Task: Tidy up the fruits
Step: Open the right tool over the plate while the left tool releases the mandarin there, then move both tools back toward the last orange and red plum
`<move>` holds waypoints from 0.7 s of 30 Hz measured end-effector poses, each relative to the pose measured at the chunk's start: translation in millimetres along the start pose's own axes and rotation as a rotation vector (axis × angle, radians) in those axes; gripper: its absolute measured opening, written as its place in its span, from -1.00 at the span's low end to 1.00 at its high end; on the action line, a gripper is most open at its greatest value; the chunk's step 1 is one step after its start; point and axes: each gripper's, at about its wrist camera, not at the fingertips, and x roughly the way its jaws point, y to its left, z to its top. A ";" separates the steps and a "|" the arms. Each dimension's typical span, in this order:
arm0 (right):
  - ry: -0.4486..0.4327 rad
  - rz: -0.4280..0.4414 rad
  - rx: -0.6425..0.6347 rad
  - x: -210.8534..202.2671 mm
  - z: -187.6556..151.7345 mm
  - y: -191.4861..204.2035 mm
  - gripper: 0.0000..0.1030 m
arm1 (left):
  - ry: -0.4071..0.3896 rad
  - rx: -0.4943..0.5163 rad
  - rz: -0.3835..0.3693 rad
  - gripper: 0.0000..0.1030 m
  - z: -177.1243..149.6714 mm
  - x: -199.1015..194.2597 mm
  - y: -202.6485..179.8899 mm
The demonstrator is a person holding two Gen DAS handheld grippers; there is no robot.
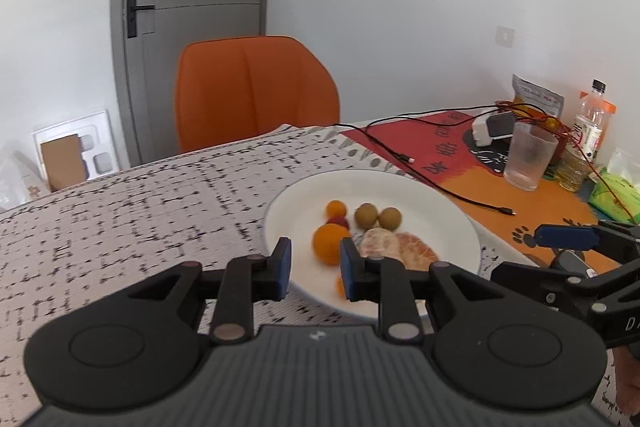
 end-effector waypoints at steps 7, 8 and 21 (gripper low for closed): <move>0.020 -0.007 0.002 -0.2 0.4 19.0 1.00 | -0.005 -0.028 0.050 -0.53 -8.8 -20.5 18.2; 0.035 -0.016 0.014 1.0 0.5 21.8 1.00 | -0.007 -0.034 0.059 -0.53 -10.5 -24.1 21.3; 0.076 0.051 0.017 -3.2 -14.6 68.2 1.00 | -0.024 -0.104 0.158 -0.53 -37.1 -71.9 55.5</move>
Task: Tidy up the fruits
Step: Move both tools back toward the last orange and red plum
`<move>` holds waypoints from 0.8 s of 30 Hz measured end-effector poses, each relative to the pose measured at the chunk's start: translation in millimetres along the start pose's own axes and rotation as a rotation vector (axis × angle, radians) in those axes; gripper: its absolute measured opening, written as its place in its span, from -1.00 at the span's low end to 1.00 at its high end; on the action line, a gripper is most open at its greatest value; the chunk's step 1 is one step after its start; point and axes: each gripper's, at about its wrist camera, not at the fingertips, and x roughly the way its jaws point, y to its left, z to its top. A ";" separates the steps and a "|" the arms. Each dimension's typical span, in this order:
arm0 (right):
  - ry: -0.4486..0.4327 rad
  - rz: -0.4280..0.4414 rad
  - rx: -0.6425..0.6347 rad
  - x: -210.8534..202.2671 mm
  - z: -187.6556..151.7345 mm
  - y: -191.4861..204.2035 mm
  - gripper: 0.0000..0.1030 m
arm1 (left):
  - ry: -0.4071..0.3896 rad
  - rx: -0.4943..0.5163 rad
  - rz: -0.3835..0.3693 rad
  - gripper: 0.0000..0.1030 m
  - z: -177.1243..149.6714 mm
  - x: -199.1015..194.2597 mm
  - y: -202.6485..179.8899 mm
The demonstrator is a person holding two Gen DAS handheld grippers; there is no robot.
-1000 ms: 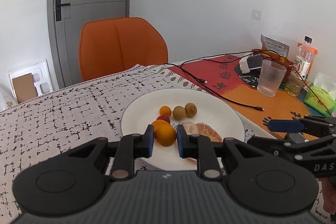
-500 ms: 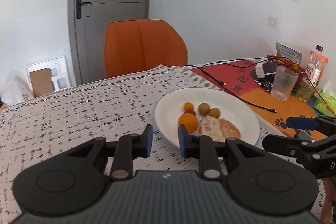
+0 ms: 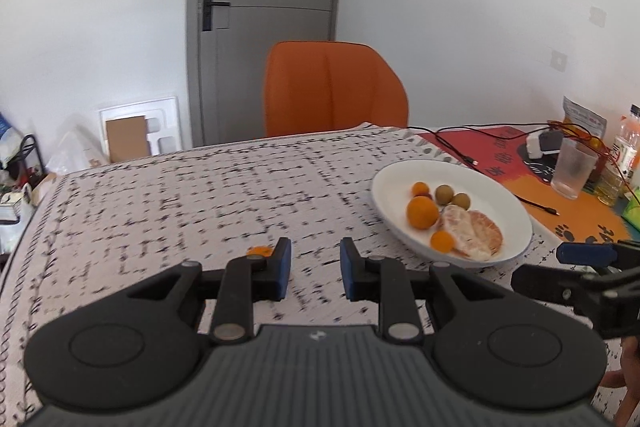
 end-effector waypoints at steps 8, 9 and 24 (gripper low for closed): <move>0.000 0.040 -0.046 -1.3 -5.8 25.7 1.00 | -0.003 -0.043 0.068 0.08 -13.9 -23.7 20.2; 0.002 0.038 -0.053 -1.6 -6.6 29.3 1.00 | -0.002 -0.045 0.073 0.17 -15.5 -26.5 22.0; 0.002 0.077 -0.112 1.0 -32.4 79.6 1.00 | -0.008 -0.124 0.156 0.29 -42.1 -60.9 63.2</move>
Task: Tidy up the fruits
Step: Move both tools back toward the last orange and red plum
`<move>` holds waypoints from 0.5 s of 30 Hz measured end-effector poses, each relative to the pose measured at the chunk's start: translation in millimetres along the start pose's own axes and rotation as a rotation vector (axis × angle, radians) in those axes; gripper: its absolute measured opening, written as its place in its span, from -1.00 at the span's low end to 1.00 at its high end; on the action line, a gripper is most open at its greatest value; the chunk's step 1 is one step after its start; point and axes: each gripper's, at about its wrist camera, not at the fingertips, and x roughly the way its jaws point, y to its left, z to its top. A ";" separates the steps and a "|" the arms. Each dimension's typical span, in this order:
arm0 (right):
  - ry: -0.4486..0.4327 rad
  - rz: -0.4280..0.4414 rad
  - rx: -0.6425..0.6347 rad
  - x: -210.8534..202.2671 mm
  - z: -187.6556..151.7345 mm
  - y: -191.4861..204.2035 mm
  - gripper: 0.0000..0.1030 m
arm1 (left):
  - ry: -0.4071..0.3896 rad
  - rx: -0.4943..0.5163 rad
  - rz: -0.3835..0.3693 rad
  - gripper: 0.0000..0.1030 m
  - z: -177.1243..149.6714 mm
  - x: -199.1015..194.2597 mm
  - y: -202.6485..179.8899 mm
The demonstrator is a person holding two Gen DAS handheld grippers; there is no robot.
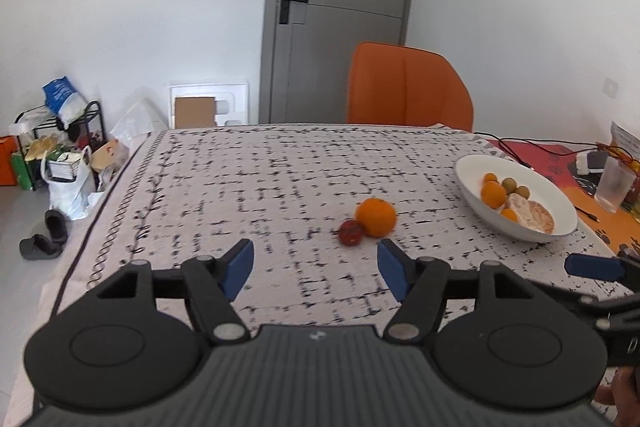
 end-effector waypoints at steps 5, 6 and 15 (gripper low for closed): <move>-0.003 0.008 -0.079 4.0 -9.0 20.6 1.00 | -0.001 -0.028 0.020 0.30 -3.4 -3.9 14.2; -0.007 0.012 -0.092 4.4 -10.4 23.9 1.00 | -0.001 -0.032 0.023 0.30 -4.4 -4.2 16.5; 0.007 0.038 -0.216 7.6 -20.6 43.9 1.00 | 0.008 -0.053 0.029 0.30 -9.4 -2.1 28.0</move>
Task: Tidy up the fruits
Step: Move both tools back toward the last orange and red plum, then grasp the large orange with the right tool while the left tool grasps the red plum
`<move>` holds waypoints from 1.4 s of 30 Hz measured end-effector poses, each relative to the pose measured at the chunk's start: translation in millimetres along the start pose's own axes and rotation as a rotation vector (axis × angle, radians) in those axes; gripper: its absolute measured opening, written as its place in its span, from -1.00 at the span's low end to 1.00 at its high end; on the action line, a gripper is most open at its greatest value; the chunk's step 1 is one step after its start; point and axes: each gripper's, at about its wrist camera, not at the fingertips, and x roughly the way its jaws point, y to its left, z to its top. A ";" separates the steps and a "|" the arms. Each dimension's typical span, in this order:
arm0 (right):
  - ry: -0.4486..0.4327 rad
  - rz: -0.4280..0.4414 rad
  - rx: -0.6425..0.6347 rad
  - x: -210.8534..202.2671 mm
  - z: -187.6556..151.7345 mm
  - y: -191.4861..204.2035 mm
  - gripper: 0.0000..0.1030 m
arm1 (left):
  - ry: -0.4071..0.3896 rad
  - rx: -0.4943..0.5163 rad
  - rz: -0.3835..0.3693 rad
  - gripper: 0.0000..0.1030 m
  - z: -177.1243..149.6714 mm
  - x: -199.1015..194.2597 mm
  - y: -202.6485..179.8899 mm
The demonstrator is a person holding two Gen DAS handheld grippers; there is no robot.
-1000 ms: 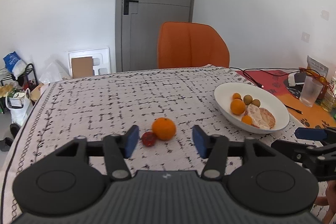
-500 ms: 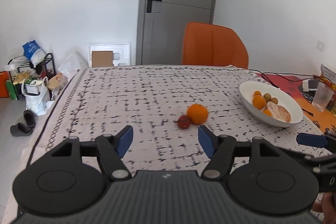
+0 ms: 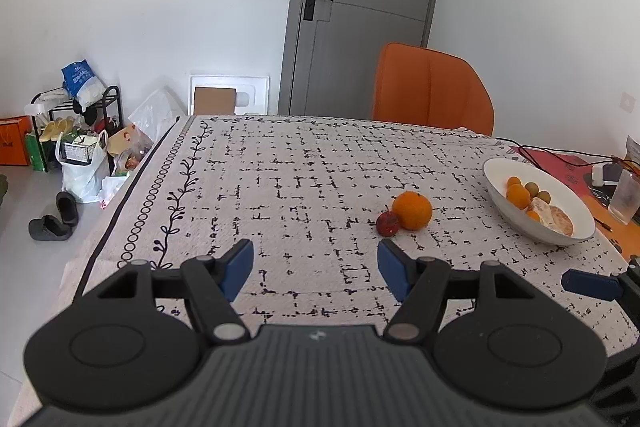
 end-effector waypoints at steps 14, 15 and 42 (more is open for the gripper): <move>0.012 -0.011 0.078 18.9 16.4 -25.6 0.98 | 0.023 -0.003 -0.005 0.30 -4.4 13.0 5.5; 0.012 -0.013 0.082 20.9 18.4 -27.5 0.98 | 0.025 -0.002 -0.005 0.30 -4.6 14.3 5.0; 0.114 0.048 0.014 111.8 55.4 -36.4 -0.05 | 0.057 -0.038 -0.004 0.29 -4.8 41.0 18.4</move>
